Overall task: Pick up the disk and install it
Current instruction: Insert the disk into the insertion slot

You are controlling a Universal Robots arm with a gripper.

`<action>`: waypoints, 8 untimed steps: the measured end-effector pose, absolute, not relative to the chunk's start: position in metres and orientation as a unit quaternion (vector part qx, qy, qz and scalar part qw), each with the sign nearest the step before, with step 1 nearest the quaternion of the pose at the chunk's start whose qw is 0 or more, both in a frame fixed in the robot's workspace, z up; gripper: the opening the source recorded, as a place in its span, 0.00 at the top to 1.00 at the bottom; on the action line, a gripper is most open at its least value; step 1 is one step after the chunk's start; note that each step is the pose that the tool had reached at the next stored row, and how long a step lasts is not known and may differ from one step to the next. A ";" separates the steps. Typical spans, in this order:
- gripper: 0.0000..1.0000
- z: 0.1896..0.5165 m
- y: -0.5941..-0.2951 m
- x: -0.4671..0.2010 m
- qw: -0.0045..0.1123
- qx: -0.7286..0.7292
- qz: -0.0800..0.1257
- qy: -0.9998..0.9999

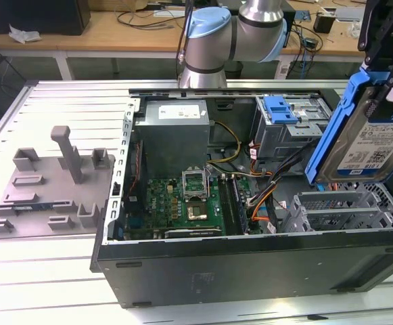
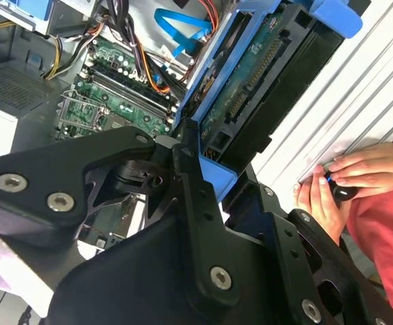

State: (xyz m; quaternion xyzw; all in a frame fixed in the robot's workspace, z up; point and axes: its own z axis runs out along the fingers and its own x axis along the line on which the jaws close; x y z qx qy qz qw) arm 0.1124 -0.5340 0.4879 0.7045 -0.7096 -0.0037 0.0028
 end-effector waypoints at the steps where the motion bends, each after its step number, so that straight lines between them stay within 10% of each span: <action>1: 0.63 0.488 -0.535 0.112 0.003 0.705 -0.004 -0.710; 8: 0.63 0.486 -0.538 0.112 0.002 0.705 -0.005 -0.710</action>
